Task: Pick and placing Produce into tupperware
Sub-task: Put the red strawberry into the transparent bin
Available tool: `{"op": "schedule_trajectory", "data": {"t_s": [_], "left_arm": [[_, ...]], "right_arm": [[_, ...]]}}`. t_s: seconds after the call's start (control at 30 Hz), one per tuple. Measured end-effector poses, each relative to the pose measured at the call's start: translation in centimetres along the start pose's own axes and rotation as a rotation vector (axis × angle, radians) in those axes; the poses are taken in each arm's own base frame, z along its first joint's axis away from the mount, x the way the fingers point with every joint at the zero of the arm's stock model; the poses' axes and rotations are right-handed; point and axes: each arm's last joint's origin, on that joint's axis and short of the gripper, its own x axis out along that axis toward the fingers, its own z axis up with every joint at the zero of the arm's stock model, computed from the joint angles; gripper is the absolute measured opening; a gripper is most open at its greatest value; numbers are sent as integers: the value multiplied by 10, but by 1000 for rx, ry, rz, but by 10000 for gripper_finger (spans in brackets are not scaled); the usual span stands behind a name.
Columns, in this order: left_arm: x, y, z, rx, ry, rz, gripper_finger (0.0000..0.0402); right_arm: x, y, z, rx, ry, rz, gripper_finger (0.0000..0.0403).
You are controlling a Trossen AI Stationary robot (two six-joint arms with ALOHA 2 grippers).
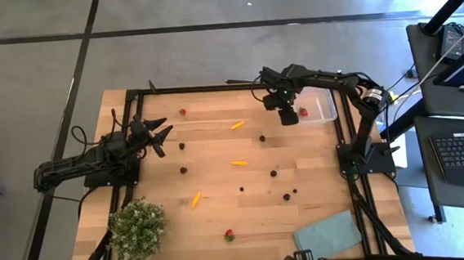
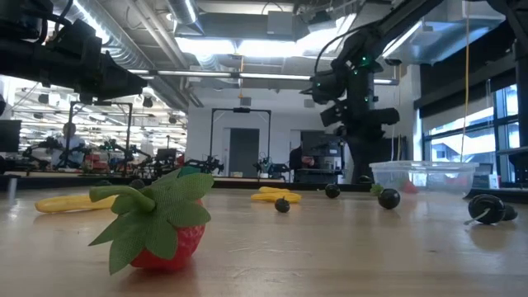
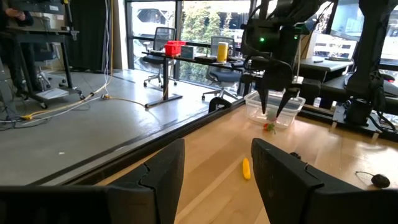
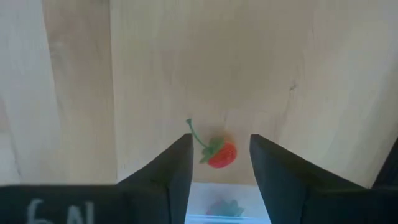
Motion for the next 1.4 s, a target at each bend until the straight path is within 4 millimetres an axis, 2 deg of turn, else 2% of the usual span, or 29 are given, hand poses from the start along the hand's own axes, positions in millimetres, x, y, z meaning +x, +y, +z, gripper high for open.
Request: {"op": "schedule_trajectory", "data": {"t_s": [0.17, 0.43, 0.57, 0.77, 0.9, 1.0, 1.17, 1.4], "left_arm": [[0, 0, 0, 0, 0, 0, 179], [0, 0, 0, 0, 0, 0, 179], [0, 0, 0, 0, 0, 0, 179], [0, 0, 0, 0, 0, 0, 179], [0, 0, 0, 0, 0, 0, 179], [0, 0, 0, 0, 0, 0, 179], [0, 0, 0, 0, 0, 0, 179], [0, 0, 0, 0, 0, 0, 179]], "right_arm": [[0, 0, 0, -4, 0, 0, 181], [0, -3, -2, 9, -5, -6, 279], [0, -4, 0, 7, -21, -20, 305], [0, -5, 3, -2, -41, -44, 309], [2, -4, 2, -3, -35, -38, 297], [12, 0, -4, -4, 11, -25, 282], [33, 11, -19, -100, 114, 10, 266], [50, 11, -24, -104, 160, -106, 263]]}}
